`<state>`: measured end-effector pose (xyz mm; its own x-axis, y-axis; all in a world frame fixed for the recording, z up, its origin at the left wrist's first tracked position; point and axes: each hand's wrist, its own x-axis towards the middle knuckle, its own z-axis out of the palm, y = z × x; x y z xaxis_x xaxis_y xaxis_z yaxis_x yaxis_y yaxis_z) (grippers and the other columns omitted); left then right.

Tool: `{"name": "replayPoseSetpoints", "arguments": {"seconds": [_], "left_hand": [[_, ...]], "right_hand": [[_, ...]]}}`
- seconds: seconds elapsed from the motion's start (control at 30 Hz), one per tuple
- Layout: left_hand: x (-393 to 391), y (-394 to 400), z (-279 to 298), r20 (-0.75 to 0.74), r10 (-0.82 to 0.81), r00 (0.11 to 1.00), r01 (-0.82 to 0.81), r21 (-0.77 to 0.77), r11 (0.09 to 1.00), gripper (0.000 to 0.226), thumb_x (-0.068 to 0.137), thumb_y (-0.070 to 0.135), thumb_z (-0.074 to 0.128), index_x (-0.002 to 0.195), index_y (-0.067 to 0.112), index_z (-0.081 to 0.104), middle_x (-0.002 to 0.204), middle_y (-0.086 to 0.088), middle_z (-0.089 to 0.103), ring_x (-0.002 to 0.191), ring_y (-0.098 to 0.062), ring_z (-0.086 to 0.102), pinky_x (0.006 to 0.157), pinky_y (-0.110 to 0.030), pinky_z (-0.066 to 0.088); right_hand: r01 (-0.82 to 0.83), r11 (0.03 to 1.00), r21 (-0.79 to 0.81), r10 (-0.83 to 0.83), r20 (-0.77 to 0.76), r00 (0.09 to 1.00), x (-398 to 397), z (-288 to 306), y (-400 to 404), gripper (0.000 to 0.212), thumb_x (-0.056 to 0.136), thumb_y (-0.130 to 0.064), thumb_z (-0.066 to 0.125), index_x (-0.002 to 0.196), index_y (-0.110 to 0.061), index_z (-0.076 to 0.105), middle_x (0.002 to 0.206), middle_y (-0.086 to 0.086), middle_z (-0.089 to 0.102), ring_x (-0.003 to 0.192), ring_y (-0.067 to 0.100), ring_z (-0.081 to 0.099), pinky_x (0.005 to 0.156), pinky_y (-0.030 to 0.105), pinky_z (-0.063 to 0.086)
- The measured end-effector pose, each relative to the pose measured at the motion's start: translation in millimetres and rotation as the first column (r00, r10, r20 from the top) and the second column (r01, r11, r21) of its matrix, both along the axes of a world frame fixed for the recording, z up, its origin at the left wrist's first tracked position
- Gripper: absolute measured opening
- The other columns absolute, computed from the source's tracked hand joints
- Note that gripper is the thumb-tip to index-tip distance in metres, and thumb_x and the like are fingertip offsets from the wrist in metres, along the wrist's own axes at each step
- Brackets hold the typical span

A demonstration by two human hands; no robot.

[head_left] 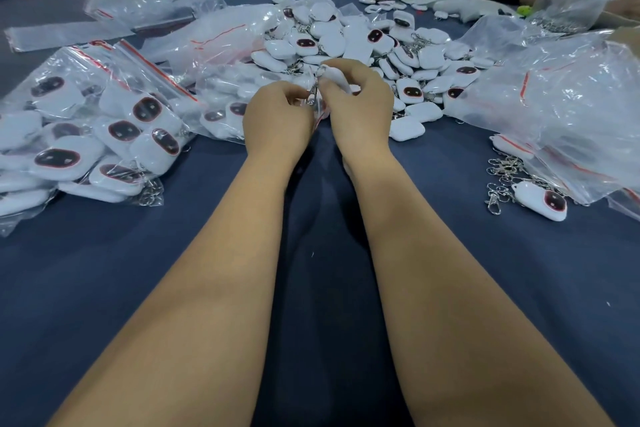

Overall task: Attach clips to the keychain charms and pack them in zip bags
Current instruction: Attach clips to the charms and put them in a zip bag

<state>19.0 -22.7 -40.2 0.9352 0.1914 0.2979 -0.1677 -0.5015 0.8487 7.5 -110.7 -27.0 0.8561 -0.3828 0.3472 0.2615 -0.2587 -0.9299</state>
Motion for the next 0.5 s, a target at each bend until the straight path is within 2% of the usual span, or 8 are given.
{"name": "replayPoseSetpoints", "arguments": {"seconds": [0.07,0.1,0.17,0.23,0.27,0.33,0.43,0.5], "left_hand": [[0,1,0,-0.005,-0.010,1.000,0.010,-0.038,0.999,0.028,0.082,0.009,0.053,0.095,0.023,0.072,0.077,0.009,0.061,0.078,-0.016,0.057,0.066,-0.024,0.040],[1,1,0,-0.006,-0.023,1.000,0.023,-0.057,0.998,0.028,0.081,0.008,0.052,0.093,0.023,0.072,0.074,0.009,0.061,0.075,-0.016,0.056,0.064,-0.025,0.041],[0,1,-1,-0.008,-0.044,0.999,0.044,-0.072,0.996,0.020,0.078,0.012,0.050,0.080,0.016,0.070,0.064,0.004,0.059,0.067,-0.020,0.052,0.062,-0.031,0.043],[0,-1,1,-0.025,-0.030,0.999,0.028,-0.079,0.996,0.020,0.080,0.013,0.047,0.065,0.011,0.061,0.057,-0.002,0.054,0.060,-0.023,0.045,0.057,-0.035,0.039],[0,-1,2,-0.037,-0.013,0.999,0.010,-0.097,0.995,0.024,0.081,0.013,0.045,0.058,0.014,0.051,0.053,0.001,0.047,0.056,-0.021,0.039,0.055,-0.034,0.034],[1,-2,4,-0.054,-0.002,0.999,-0.007,-0.168,0.986,0.029,0.083,0.016,0.044,0.055,0.020,0.036,0.049,0.006,0.037,0.054,-0.017,0.032,0.054,-0.033,0.028],[1,-3,4,-0.059,-0.031,0.998,0.016,-0.249,0.968,0.029,0.087,0.025,0.048,0.059,0.019,0.042,0.042,0.009,0.042,0.045,-0.010,0.038,0.051,-0.028,0.032],[1,-2,3,-0.061,-0.035,0.998,0.018,-0.258,0.966,0.029,0.088,0.026,0.049,0.060,0.018,0.045,0.037,0.011,0.043,0.037,-0.005,0.038,0.048,-0.026,0.032]], "right_hand": [[-0.043,0.987,0.156,0.044,-0.005,0.999,2,-1,-2,0.020,0.086,-0.007,0.064,0.086,-0.027,0.065,0.086,-0.010,0.067,0.089,0.012,0.064,0.085,0.025,0.053],[-0.063,0.969,0.238,0.072,-0.028,0.997,4,-1,-2,0.017,0.087,-0.006,0.064,0.090,-0.023,0.064,0.087,-0.006,0.067,0.082,0.009,0.063,0.078,0.021,0.054],[-0.092,0.917,0.388,0.139,-0.094,0.986,8,-1,-2,0.017,0.087,-0.003,0.062,0.098,-0.015,0.061,0.094,0.006,0.066,0.079,0.015,0.062,0.080,0.029,0.054],[-0.132,0.854,0.503,0.208,-0.098,0.973,9,1,-1,0.020,0.085,0.003,0.058,0.097,-0.012,0.060,0.090,0.011,0.064,0.074,0.020,0.060,0.075,0.036,0.054],[-0.153,0.837,0.525,0.229,-0.082,0.970,9,1,-1,0.019,0.085,0.005,0.057,0.093,-0.012,0.060,0.083,0.009,0.063,0.068,0.018,0.059,0.067,0.032,0.053],[-0.185,0.816,0.547,0.249,-0.044,0.968,10,1,-3,0.019,0.086,0.006,0.058,0.089,-0.012,0.059,0.076,0.006,0.060,0.059,0.014,0.058,0.057,0.025,0.051],[-0.198,0.797,0.571,0.272,-0.046,0.961,13,-2,-4,0.019,0.089,0.006,0.059,0.091,-0.012,0.054,0.088,0.011,0.057,0.061,0.014,0.058,0.059,0.024,0.052],[-0.217,0.804,0.554,0.300,-0.064,0.952,15,-3,-6,0.019,0.088,0.010,0.056,0.099,-0.007,0.055,0.095,0.015,0.057,0.066,0.016,0.060,0.068,0.026,0.056]]}}
